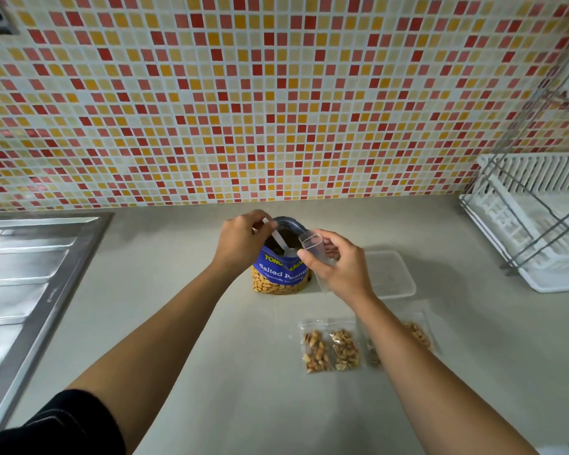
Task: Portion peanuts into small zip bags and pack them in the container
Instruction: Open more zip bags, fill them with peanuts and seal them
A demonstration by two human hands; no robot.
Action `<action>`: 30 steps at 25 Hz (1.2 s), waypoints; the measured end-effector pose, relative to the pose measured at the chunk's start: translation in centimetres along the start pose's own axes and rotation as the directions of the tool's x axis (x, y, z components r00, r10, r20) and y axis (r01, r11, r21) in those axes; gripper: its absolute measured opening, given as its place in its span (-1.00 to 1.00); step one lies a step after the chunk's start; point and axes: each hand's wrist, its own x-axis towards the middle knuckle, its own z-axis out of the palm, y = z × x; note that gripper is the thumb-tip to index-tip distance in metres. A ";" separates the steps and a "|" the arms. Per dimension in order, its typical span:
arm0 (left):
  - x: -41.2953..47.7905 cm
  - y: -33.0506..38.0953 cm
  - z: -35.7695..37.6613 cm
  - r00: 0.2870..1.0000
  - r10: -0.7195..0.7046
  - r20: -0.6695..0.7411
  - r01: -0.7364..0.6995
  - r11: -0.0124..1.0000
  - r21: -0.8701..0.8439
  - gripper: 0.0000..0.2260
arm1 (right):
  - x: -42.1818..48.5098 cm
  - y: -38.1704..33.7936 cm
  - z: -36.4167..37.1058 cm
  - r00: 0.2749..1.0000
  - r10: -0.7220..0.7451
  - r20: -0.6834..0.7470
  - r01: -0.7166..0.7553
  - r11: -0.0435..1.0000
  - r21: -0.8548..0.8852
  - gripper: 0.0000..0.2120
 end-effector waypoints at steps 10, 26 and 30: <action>1.2 -1.0 1.1 0.989 -0.145 0.012 0.132 0.933 0.334 -0.76 | 0.9 1.2 0.0 0.999 0.039 0.027 -0.041 0.998 0.044 -0.51; 2.6 -1.3 -0.5 0.879 -0.473 0.061 0.445 0.766 -0.465 -0.77 | 1.4 0.6 -0.5 1.000 0.011 0.001 -0.011 1.000 -0.004 -0.52; 2.4 -2.3 -1.3 0.847 -0.530 0.039 0.478 0.729 -0.490 -0.72 | 1.8 -0.3 -0.4 0.999 -0.047 -0.010 0.046 0.995 -0.084 -0.49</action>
